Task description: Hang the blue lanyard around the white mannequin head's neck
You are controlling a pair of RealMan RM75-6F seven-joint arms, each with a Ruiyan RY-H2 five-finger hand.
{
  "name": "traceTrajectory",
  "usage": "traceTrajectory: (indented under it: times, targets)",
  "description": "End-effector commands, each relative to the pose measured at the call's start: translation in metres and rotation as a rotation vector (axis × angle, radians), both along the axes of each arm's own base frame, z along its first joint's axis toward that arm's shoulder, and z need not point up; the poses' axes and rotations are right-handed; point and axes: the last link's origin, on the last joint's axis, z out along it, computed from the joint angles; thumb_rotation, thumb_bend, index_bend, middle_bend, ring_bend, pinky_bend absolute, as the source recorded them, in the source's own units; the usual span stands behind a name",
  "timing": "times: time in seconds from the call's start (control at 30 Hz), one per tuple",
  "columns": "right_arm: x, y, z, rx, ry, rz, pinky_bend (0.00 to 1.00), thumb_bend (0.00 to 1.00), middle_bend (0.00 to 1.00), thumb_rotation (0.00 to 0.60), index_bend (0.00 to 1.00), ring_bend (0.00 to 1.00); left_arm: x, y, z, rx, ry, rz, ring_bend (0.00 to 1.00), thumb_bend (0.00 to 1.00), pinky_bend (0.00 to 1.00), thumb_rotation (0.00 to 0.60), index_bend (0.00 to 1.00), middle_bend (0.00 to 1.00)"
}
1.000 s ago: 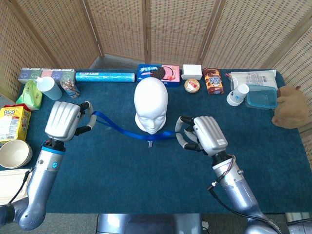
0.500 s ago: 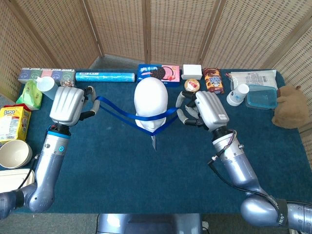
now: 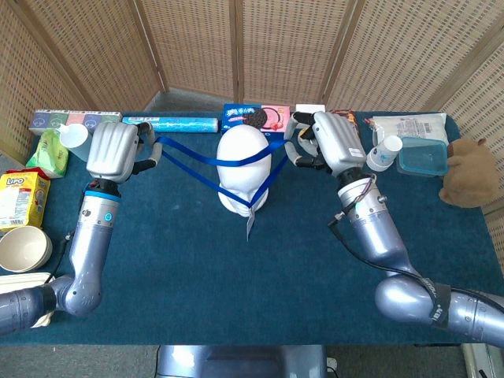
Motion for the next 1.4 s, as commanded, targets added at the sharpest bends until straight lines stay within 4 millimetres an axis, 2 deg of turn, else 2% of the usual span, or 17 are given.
traceTrajectory:
  times: [0.03, 0.3, 0.87, 1.17, 1.4]
  targets:
    - [-0.002, -0.008, -0.002, -0.003, 0.01, -0.022, 1.0, 0.54, 1.0, 0.6, 0.67, 1.0, 0.0, 0.008, -0.005, -0.008, -0.009, 0.015, 1.0, 0.47, 1.0, 0.459, 0.63, 1.0]
    - [-0.014, -0.022, -0.004, -0.017, 0.025, -0.082, 1.0, 0.54, 1.0, 0.6, 0.67, 1.0, -0.009, 0.018, -0.009, 0.01, 0.007, 0.047, 1.0, 0.47, 1.0, 0.46, 0.63, 1.0]
    - [-0.024, -0.042, -0.005, -0.053, 0.063, -0.138, 1.0, 0.54, 1.0, 0.6, 0.67, 1.0, -0.025, 0.03, -0.016, 0.025, 0.032, 0.104, 1.0, 0.47, 1.0, 0.462, 0.63, 1.0]
    - [-0.024, -0.057, -0.019, -0.041, 0.131, -0.161, 1.0, 0.54, 1.0, 0.6, 0.67, 1.0, -0.022, 0.043, -0.033, 0.006, 0.058, 0.134, 1.0, 0.47, 1.0, 0.46, 0.63, 1.0]
    - [-0.024, -0.065, -0.022, -0.051, 0.175, -0.18, 1.0, 0.54, 1.0, 0.6, 0.67, 1.0, -0.018, 0.047, -0.04, 0.004, 0.06, 0.135, 1.0, 0.47, 1.0, 0.46, 0.63, 1.0]
